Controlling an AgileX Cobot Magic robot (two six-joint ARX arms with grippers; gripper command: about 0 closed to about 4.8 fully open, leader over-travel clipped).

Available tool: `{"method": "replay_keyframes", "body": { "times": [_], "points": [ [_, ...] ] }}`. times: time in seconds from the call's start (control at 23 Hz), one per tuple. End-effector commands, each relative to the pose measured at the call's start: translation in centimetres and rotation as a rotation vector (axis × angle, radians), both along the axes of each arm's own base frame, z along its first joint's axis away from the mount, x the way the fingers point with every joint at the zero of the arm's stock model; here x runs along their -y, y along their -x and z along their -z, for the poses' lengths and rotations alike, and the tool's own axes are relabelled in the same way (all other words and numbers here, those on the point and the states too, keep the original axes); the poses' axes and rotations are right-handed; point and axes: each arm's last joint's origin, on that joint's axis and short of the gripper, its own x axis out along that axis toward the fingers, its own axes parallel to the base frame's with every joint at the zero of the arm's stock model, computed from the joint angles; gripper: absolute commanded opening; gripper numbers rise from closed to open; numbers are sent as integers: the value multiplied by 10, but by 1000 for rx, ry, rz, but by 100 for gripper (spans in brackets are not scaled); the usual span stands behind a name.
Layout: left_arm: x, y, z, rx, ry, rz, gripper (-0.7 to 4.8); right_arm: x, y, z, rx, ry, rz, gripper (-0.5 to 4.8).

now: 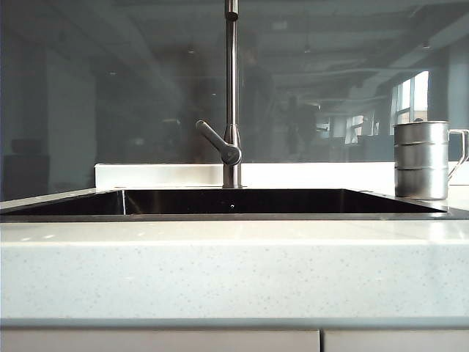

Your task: Pick up the mug next to the sink, go to the faucet to get some water, pour the water into the sink, and finally put the mug back to its place.

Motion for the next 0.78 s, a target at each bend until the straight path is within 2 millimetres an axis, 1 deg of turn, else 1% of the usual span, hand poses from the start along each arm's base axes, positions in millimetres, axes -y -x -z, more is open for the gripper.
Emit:
{"method": "replay_keyframes", "body": {
  "times": [0.04, 0.09, 0.13, 0.22, 0.39, 0.78],
  "points": [
    [0, -6, 15, 28, 3, 2, -2, 0, 1, -4, 26, -8, 1, -8],
    [0, -6, 18, 27, 6, 3, -2, 0, 0, -4, 24, -8, 2, -8],
    [0, -7, 23, -12, 6, 3, -2, 0, 1, -4, 24, -8, 2, -8],
    [0, -7, 25, -31, -9, 2, -2, 0, 1, -4, 24, -8, 1, -8],
    [0, -7, 25, -27, -73, -2, -2, 0, 1, -4, 24, -8, 2, -8],
    [0, -7, 24, -14, -53, 3, -2, 0, 1, -4, 24, -8, 2, -8]
  ]
}}
